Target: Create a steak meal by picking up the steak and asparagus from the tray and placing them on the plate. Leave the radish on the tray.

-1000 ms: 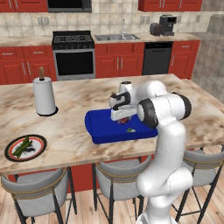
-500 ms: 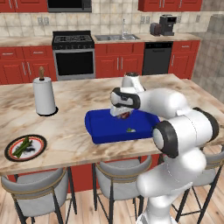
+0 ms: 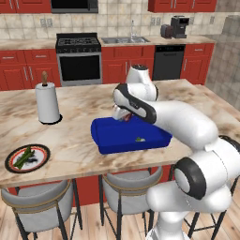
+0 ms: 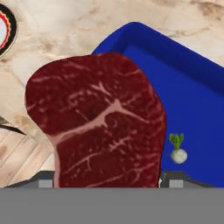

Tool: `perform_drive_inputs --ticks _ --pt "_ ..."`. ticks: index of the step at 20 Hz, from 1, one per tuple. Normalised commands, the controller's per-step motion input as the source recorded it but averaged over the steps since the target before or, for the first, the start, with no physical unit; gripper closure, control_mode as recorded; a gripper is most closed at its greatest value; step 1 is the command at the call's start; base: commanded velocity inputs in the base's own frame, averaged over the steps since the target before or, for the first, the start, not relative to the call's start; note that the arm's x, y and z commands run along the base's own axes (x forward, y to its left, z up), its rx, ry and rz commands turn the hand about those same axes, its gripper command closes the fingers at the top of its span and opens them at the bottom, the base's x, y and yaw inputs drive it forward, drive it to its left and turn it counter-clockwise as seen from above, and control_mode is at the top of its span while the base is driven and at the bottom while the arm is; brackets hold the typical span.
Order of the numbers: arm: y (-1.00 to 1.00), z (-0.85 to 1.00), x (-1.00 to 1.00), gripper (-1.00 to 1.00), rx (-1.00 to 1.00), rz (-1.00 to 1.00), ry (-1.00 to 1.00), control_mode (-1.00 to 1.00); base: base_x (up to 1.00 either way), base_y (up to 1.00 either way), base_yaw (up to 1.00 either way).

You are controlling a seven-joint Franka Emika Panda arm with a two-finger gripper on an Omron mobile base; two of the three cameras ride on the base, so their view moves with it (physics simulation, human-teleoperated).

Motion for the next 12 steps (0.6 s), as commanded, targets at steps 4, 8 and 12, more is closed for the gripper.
perform_drive_inputs --ticks 4,8,12 --pt "0.70 0.48 -0.34 1.00 0.00 0.23 0.00 -1.00 0.00 0.00 0.00" --pt "0.77 0.06 -0.27 1.00 0.00 0.24 0.00 -1.00 0.00 0.00 0.00" --pt "0.76 -0.19 -0.24 1.00 0.00 0.21 0.00 -1.00 0.00 0.00 0.00"
